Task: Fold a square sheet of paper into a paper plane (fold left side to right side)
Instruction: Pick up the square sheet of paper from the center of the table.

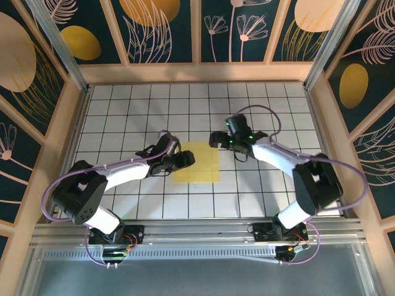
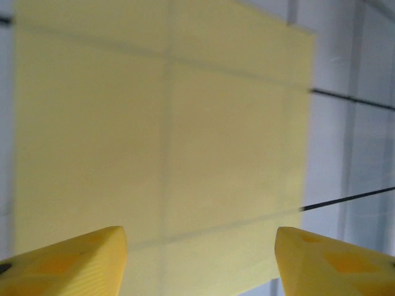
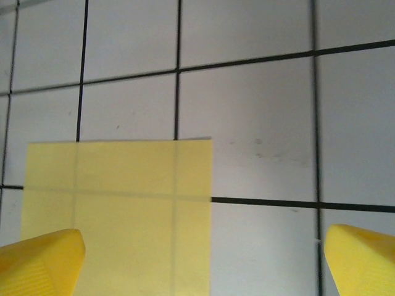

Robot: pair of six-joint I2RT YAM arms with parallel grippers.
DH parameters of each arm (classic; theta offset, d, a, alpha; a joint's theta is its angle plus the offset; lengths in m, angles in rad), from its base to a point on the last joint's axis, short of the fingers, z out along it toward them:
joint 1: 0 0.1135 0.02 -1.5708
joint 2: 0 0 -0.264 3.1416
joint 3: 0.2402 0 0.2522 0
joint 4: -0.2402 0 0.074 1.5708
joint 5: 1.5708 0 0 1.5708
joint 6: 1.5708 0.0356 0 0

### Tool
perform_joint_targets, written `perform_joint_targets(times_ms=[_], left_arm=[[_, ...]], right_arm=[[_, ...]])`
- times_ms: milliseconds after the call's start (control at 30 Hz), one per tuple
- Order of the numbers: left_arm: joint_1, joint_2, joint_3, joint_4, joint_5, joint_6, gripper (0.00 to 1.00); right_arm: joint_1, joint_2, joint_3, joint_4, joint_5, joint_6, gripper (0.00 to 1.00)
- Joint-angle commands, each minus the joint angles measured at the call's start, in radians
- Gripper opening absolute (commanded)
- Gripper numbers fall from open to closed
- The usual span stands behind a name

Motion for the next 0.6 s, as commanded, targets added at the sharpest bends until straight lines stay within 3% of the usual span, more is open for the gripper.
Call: perform_joint_targets(times_ms=[0, 200, 567], left_arm=[[0.006, -0.004, -0.016, -0.073, -0.03, 0.035, 0.56], [0.005, 0.051, -0.017, -0.071, -0.029, 0.052, 0.37], [0.006, 0.113, -0.035, -0.048, -0.008, 0.051, 0.28]], right_arm=[[0.066, 0.108, 0.104, -0.073, 0.069, -0.036, 0.99], [0.126, 0.264, 0.23, -0.105, 0.082, -0.055, 0.99], [0.148, 0.395, 0.312, -0.165, 0.086, -0.066, 0.99]])
